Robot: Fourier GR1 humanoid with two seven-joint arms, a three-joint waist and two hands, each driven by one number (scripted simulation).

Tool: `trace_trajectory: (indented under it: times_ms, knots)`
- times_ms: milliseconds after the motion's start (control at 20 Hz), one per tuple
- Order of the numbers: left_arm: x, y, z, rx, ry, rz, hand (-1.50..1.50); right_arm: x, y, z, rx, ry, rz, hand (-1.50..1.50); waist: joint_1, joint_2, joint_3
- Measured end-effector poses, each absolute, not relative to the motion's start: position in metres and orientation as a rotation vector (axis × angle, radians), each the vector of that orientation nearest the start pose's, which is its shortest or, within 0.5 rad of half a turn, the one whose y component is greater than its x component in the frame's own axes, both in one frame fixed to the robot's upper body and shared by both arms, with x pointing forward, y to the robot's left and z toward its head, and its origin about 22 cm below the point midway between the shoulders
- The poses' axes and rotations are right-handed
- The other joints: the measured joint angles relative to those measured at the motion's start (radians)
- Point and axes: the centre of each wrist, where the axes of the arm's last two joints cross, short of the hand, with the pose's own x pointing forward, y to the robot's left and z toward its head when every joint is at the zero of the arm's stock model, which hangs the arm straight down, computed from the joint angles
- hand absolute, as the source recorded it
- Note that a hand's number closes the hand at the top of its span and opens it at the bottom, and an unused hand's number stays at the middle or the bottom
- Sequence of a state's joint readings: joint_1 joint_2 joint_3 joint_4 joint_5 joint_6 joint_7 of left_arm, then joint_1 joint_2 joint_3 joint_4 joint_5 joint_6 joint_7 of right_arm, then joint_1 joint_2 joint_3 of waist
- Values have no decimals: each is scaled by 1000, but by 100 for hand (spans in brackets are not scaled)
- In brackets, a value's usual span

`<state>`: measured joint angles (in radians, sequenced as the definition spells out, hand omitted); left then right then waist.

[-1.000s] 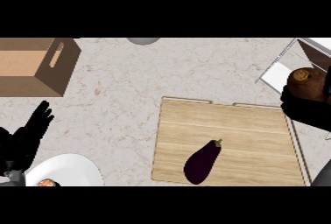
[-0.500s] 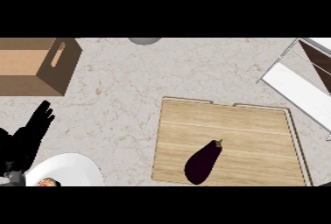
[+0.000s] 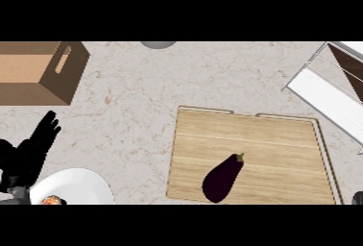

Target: Pick the sweet potato from the tray and place it in the tiered shelf

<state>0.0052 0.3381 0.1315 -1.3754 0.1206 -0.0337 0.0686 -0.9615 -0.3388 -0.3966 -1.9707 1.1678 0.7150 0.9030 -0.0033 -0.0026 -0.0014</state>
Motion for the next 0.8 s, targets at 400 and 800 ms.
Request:
trace_trajectory:
  times_ms: [400,800]
  knots:
    - [238,347,-1,255,-1332,-45,0,275,-290,370,-1570,-1062,162,150,6,2,1]
    - [237,350,-3,261,-1335,-47,0,303,-330,352,-1589,-988,140,150,8,3,1]
